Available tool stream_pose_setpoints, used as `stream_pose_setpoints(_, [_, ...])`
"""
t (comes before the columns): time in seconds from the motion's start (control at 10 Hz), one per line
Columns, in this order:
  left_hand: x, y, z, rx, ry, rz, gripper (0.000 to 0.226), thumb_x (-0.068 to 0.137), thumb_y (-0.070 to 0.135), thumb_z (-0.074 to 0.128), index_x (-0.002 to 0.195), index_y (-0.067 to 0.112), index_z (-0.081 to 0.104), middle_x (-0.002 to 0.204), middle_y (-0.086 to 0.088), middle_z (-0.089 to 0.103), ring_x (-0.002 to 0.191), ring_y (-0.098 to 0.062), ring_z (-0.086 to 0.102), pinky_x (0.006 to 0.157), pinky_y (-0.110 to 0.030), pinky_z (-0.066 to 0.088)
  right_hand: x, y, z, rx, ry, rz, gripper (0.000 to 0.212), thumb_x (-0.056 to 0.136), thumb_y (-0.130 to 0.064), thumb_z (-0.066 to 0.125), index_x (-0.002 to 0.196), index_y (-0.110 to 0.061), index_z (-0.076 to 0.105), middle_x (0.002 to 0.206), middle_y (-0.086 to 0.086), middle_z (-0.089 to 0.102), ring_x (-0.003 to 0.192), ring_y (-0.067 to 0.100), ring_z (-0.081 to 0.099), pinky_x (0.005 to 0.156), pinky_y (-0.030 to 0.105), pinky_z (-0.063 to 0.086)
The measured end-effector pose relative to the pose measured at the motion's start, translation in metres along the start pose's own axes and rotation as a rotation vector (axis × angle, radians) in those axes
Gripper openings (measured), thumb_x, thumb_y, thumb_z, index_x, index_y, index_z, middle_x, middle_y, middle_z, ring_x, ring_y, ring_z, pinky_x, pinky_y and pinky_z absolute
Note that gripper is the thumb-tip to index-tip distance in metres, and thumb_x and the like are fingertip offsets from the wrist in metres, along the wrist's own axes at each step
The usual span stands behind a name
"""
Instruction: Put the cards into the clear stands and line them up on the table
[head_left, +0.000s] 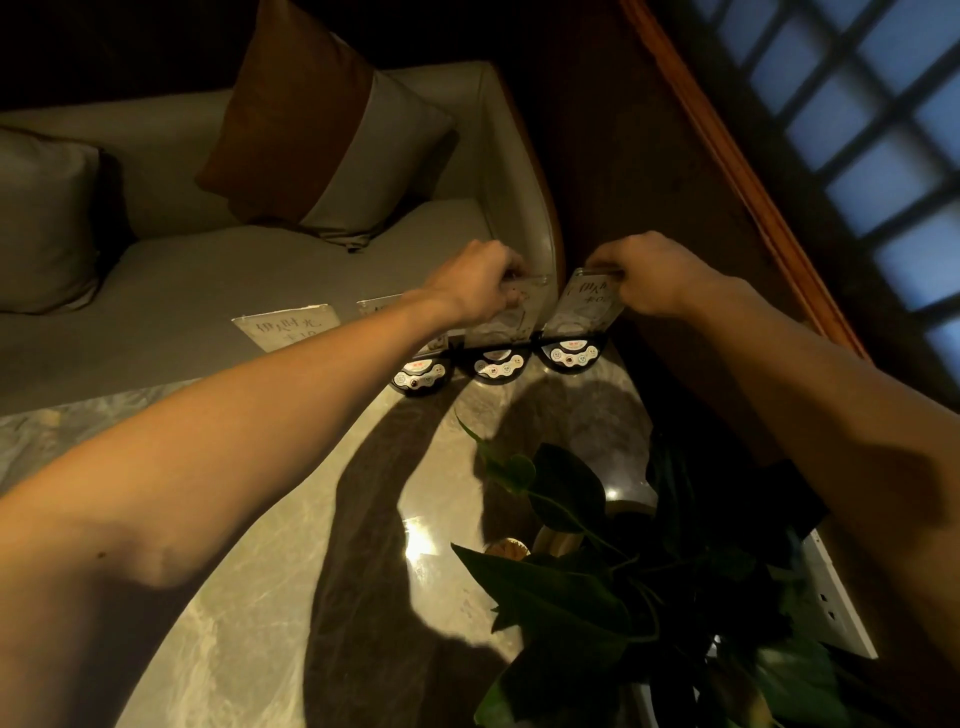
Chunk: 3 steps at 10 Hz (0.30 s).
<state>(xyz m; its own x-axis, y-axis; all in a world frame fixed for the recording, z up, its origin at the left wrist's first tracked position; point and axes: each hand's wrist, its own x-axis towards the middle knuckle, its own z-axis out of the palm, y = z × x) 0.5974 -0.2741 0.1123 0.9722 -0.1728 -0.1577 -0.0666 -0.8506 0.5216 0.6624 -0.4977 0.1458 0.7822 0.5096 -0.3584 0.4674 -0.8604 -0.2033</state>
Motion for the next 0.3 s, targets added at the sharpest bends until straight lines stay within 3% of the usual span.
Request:
stream_pose_setpoints(0.2, [-0.009, -0.004, -0.014, 0.004, 0.007, -0.007, 0.031, 0.091, 0.022, 0.07, 0.121, 0.017, 0.069, 0.116, -0.003, 0.072, 0.106, -0.017, 0.066, 0.091, -0.031, 0.053, -0.003, -0.008, 0.002, 0.007, -0.006, 0.011, 0.05, 0.093, -0.003, 0.058, 0.14, -0.016, 0.053, 0.135, 0.013, 0.061, 0.122, 0.03, 0.06, 0.096, 0.043, 0.053])
stream_pose_setpoints(0.3, [-0.024, -0.011, -0.024, 0.037, 0.017, -0.062, 0.044, 0.091, 0.032, 0.07, 0.132, 0.016, 0.063, 0.129, -0.006, 0.067, 0.116, -0.021, 0.063, 0.1, -0.038, 0.052, -0.005, -0.017, 0.001, -0.066, 0.036, 0.002, 0.051, 0.096, -0.015, 0.059, 0.145, -0.016, 0.047, 0.139, 0.014, 0.058, 0.124, 0.032, 0.057, 0.099, 0.048, 0.051])
